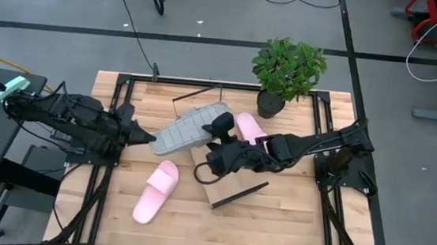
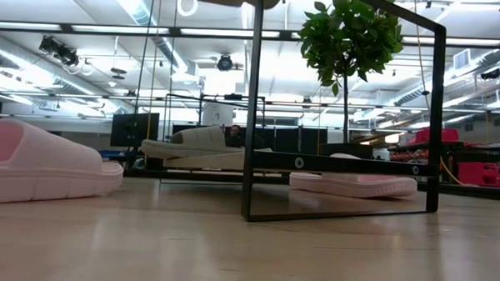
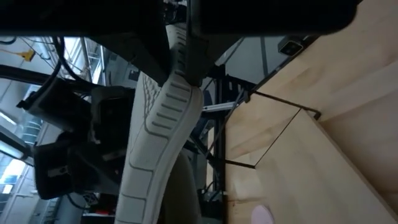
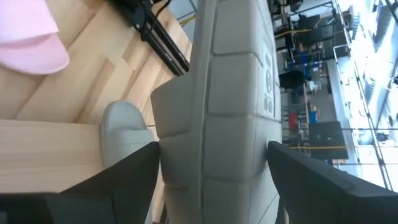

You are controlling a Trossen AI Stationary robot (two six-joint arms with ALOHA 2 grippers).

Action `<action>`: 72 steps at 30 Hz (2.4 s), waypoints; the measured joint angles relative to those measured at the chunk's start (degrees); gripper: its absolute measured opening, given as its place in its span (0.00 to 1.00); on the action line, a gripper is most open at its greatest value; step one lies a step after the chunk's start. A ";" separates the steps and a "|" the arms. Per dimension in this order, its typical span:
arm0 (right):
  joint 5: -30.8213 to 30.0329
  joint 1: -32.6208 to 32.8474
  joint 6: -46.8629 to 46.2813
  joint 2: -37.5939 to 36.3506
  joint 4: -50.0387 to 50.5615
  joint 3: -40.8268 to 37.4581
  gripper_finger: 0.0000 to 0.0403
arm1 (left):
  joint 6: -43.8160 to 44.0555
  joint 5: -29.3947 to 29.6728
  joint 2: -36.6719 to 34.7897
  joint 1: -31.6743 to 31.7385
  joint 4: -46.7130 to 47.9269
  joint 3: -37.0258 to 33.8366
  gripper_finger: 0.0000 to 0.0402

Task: Pick and place slides into the shelf
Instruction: Put the gray slides on the shelf

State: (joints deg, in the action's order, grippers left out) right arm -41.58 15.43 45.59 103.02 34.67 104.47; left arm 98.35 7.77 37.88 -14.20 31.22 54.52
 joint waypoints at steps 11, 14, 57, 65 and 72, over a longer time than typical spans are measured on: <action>-1.85 0.02 1.68 1.36 -3.38 -0.04 0.58 | -2.85 -0.20 -0.10 -0.02 0.23 0.00 0.08; -3.23 0.12 1.09 1.38 -3.68 -0.04 0.45 | -3.66 0.05 -0.06 -0.01 0.21 0.00 0.17; -48.26 18.42 -119.80 -7.41 21.37 -3.19 0.23 | -30.18 33.14 1.60 -0.41 -2.16 0.00 0.46; -47.98 17.20 -144.87 -7.23 8.77 -16.46 0.22 | -44.03 33.73 4.23 -4.52 -3.60 0.00 0.44; -48.34 12.58 -139.22 -6.93 -19.93 -25.37 0.22 | -64.46 33.00 4.12 -11.21 -2.10 -0.21 0.43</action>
State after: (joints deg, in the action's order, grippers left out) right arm -89.92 28.01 -93.63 96.09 14.74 79.09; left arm 33.89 40.77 42.00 -25.41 29.11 54.31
